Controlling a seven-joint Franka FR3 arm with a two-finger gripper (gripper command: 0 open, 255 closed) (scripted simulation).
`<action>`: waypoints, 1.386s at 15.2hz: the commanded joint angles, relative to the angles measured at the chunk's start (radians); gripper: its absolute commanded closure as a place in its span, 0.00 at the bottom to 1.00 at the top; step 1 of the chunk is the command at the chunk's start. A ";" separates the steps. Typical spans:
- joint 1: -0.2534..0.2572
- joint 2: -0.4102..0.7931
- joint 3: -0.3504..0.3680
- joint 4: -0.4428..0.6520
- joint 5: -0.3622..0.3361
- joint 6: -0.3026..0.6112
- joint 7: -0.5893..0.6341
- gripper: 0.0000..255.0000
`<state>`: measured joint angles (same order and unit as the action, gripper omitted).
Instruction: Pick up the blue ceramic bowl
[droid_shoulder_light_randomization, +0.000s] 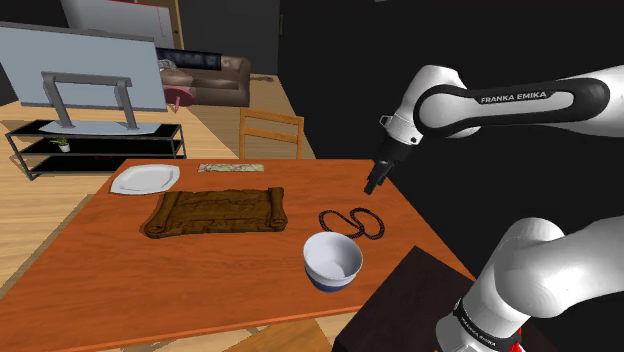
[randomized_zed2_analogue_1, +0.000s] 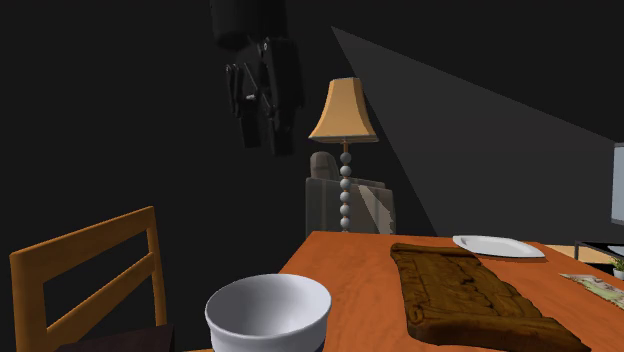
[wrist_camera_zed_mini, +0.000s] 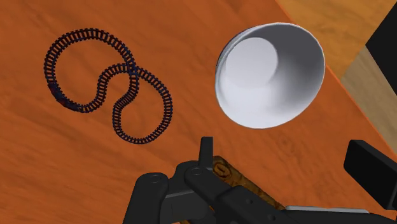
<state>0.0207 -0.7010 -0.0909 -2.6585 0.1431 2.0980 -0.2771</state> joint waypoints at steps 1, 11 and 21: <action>0.009 0.037 -0.010 -0.040 0.013 0.074 -0.022 0.00; 0.121 0.388 -0.100 -0.120 0.178 0.466 -0.217 0.00; 0.254 0.710 -0.156 -0.065 0.580 0.667 -0.567 0.00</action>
<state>0.2692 -0.0083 -0.2497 -2.7253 0.6896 2.7535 -0.8182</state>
